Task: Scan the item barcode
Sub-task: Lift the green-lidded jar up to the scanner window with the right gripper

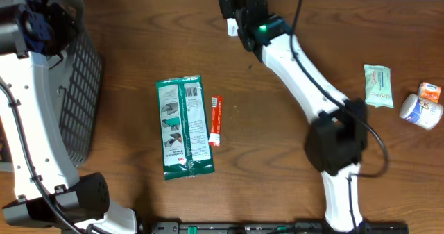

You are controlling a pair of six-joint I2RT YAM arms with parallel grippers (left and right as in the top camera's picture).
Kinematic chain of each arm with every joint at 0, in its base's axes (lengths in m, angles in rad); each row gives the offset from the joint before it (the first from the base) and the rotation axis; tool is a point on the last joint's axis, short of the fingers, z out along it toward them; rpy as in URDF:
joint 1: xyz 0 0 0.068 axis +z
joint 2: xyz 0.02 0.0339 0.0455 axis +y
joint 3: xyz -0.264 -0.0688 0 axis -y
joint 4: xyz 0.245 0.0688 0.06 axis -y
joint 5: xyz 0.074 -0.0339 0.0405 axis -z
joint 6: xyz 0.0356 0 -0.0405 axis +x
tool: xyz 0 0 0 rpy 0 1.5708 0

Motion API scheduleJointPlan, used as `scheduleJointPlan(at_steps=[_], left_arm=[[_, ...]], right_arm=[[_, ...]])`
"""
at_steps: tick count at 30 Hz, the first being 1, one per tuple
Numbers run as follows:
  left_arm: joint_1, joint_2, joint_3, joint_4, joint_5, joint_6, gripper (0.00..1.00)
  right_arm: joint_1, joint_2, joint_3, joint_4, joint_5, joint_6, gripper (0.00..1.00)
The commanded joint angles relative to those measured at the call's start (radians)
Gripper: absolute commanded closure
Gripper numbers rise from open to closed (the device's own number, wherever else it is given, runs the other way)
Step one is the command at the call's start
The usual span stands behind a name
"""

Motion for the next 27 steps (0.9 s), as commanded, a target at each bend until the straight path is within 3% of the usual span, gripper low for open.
scheduleJointPlan(at_steps=[1,9,27], left_arm=[[0.003,-0.008,0.005,-0.004,-0.012,0.002,0.12],[0.003,-0.008,0.005,-0.004,-0.012,0.002,0.12],[0.003,-0.008,0.005,-0.004,-0.012,0.002,0.12]], right_arm=[[-0.019,0.070,0.014,0.116,0.028,-0.121,0.99],[-0.037,0.193,0.014,0.367,0.032,-0.240,0.99],[-0.056,0.227,0.014,0.298,0.032,-0.239,0.99]])
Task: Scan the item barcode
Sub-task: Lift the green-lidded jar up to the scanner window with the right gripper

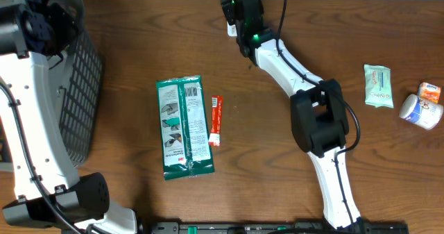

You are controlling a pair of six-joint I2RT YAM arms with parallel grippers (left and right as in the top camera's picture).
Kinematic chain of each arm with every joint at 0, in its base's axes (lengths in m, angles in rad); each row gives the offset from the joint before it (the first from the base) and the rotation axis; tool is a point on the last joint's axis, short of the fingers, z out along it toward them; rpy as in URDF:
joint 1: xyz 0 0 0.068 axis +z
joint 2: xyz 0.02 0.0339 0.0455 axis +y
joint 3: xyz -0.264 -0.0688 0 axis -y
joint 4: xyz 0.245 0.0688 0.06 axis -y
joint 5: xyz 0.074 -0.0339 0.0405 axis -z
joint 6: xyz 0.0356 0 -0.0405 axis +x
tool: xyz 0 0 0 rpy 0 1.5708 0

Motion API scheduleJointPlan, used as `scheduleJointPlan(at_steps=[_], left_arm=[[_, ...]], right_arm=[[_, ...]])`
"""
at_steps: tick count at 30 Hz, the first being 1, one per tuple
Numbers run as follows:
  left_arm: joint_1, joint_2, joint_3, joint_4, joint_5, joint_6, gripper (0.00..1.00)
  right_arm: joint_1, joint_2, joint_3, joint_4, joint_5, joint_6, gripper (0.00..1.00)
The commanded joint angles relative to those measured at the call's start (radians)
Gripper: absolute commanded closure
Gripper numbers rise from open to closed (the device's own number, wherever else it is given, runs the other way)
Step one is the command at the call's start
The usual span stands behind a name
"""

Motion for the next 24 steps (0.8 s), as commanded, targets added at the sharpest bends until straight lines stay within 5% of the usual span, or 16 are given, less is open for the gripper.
scheduleJointPlan(at_steps=[1,24], left_arm=[[0.003,-0.008,0.005,-0.003,-0.013,0.002,0.12],[0.003,-0.008,0.005,-0.003,-0.013,0.002,0.12]], right_arm=[[-0.009,0.013,0.019,0.009,0.013,-0.006,0.99],[-0.033,0.031,0.020,0.048,0.014,0.064,0.99]])
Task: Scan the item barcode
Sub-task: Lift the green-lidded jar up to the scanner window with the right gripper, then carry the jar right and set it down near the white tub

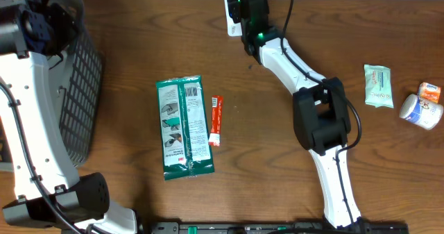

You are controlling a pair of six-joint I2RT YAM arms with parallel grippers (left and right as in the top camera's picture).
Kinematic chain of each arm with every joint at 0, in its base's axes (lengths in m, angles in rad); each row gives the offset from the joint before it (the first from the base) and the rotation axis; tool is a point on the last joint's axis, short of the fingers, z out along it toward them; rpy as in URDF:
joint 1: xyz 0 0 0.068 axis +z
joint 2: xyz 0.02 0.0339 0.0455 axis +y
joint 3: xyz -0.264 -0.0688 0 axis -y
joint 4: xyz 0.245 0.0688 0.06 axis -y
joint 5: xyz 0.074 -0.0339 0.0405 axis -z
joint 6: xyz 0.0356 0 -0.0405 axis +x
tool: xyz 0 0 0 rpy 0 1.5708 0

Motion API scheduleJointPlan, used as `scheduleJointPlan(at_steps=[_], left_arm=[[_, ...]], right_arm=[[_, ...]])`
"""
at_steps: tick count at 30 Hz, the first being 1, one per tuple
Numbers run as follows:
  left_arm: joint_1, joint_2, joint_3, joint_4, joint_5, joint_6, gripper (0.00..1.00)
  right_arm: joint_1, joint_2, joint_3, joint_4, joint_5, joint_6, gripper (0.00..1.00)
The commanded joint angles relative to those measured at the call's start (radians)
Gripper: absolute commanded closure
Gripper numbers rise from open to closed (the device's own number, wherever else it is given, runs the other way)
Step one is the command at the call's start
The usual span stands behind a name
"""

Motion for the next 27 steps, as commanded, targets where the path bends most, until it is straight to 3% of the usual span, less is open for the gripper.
scheduleJointPlan(at_steps=[1,5,10,19,27], left_arm=[[0.003,-0.008,0.005,-0.003,-0.013,0.002,0.12],[0.003,-0.008,0.005,-0.003,-0.013,0.002,0.12],[0.003,-0.008,0.005,-0.003,-0.013,0.002,0.11],[0.003,-0.008,0.005,-0.003,-0.013,0.002,0.12],[0.003,-0.008,0.005,-0.003,-0.013,0.002,0.12]], right_arm=[[-0.006,0.005,0.020,0.027,0.010,0.018,0.99],[0.000,-0.085,0.020,-0.064,0.011,0.018,0.99],[0.000,-0.283,0.020,-0.307,0.010,0.019,0.99],[-0.044,-0.661,0.020,-1.042,-0.024,0.098,0.99],[-0.270,-0.762,0.017,-1.689,-0.050,0.331,0.99]])
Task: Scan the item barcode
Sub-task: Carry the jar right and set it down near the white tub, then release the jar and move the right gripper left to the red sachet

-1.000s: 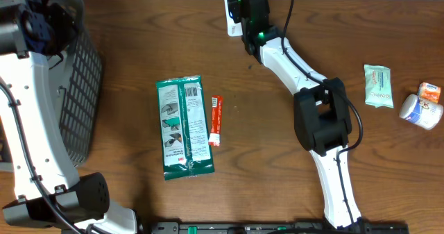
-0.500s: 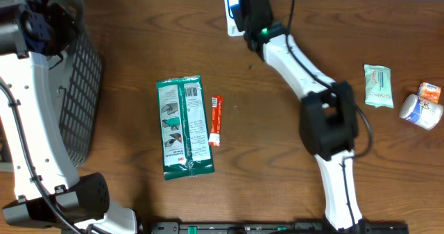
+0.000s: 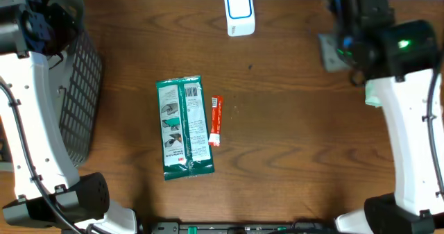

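Note:
The white scanner with a blue outline (image 3: 239, 12) stands at the table's far edge, centre. A green packet (image 3: 184, 126) lies flat mid-table with a small red sachet (image 3: 216, 121) along its right side. My right arm (image 3: 395, 60) reaches over the right side of the table. Its gripper end (image 3: 334, 51) is a blurred grey shape right of the scanner, and its fingers cannot be made out. A sliver of a pale green pack (image 3: 370, 96) shows under that arm. My left gripper (image 3: 40, 20) sits at the far left over the basket, its jaws unclear.
A dark mesh basket (image 3: 78, 88) stands at the left edge beside the left arm's white links (image 3: 28, 123). The right arm's white link (image 3: 416, 144) runs down the right side and hides whatever lies beneath it.
The right arm was stretched to the scanner with its wrist over it. It now lies over the right side, and the scanner shows uncovered. The packet, the sachet and the left arm have not moved.
At all three earlier moments the right arm's wrist was at the scanner at the far edge, shifting slightly there. The pale green pack and a white-and-orange item lay uncovered at the right. Now the arm covers that spot, away from the scanner.

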You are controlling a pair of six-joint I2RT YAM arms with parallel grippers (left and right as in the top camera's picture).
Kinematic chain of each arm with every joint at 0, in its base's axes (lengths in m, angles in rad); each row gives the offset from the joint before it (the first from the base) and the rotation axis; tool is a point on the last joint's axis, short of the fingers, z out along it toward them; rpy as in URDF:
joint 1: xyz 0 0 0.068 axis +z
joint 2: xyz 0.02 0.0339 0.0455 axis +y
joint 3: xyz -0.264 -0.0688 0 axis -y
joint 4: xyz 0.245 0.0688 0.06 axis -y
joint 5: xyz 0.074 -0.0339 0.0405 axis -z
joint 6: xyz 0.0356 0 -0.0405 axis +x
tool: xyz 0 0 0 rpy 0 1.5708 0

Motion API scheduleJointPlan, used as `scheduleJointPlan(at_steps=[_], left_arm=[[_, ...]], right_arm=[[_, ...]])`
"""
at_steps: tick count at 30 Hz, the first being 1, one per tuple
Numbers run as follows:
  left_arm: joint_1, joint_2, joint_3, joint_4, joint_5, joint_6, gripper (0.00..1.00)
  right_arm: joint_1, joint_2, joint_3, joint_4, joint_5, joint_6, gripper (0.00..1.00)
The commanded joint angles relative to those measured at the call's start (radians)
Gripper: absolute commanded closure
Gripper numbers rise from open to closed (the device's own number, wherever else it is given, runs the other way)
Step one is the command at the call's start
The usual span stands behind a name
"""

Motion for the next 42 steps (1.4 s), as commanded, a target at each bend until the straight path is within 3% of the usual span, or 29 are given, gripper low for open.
scheduleJointPlan(at_steps=[1,6,13,20,34,37,42], left_arm=[[0.003,-0.008,0.005,-0.002,-0.013,0.002,0.12],[0.003,-0.008,0.005,-0.002,-0.013,0.002,0.12],[0.003,-0.008,0.005,-0.002,-0.013,0.002,0.12],[0.003,-0.008,0.005,-0.002,-0.013,0.002,0.12],[0.003,-0.008,0.005,-0.002,-0.013,0.002,0.12],[0.003,-0.008,0.005,-0.002,-0.013,0.002,0.12],[0.003,-0.008,0.005,-0.002,-0.013,0.002,0.12]], right_arm=[[-0.131,0.037,-0.029,-0.148,-0.010,0.159,0.99],[-0.305,0.037,-0.198,-0.147,-0.010,0.202,0.99],[-0.559,0.037,-0.515,-0.011,-0.037,0.261,0.99],[-0.755,0.037,-0.682,0.127,-0.111,0.261,0.99],[-0.900,0.037,-0.754,0.367,-0.127,0.270,0.98],[-0.908,0.037,-0.779,0.422,-0.134,0.272,0.89],[-0.923,0.037,-0.821,0.500,-0.138,0.272,0.91]])
